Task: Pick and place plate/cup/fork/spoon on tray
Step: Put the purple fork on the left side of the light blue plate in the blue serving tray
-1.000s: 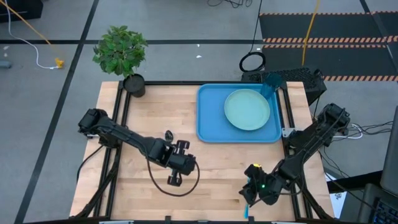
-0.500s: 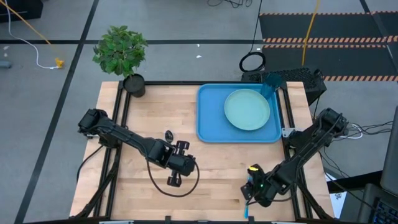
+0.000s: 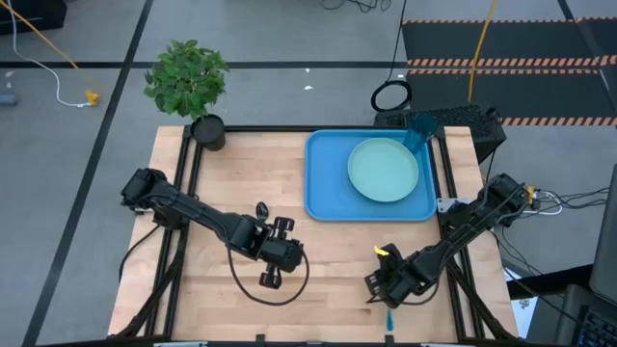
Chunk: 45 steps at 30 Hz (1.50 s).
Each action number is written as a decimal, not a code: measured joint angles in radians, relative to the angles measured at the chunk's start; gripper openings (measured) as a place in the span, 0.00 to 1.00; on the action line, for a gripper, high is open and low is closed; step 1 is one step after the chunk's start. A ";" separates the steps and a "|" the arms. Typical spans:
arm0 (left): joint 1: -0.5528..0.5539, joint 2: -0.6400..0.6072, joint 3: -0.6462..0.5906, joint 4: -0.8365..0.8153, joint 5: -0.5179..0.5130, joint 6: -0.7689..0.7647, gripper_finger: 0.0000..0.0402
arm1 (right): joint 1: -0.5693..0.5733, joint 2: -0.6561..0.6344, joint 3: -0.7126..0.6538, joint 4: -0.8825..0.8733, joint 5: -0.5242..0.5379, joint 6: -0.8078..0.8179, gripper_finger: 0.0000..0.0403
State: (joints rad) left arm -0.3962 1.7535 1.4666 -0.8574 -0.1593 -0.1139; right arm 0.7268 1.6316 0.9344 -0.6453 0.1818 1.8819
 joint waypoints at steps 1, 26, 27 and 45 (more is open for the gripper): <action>0.000 0.000 0.000 0.000 0.000 0.000 0.06 | -0.011 0.003 0.000 0.000 0.000 -0.017 0.41; -0.007 0.000 0.000 -0.008 0.000 -0.023 0.06 | -0.088 -0.004 0.141 -0.151 0.030 -0.455 0.40; -0.008 0.000 0.000 -0.008 0.000 -0.024 0.06 | -0.072 -0.004 0.154 -0.182 0.028 -0.458 0.38; -0.026 0.000 0.000 -0.002 -0.001 -0.053 0.06 | 0.058 -0.004 0.008 -0.142 0.158 -0.563 0.25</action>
State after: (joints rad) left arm -0.4217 1.7538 1.4670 -0.8593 -0.1604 -0.1673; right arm 0.7845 1.6279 0.9426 -0.7868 0.3397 1.3192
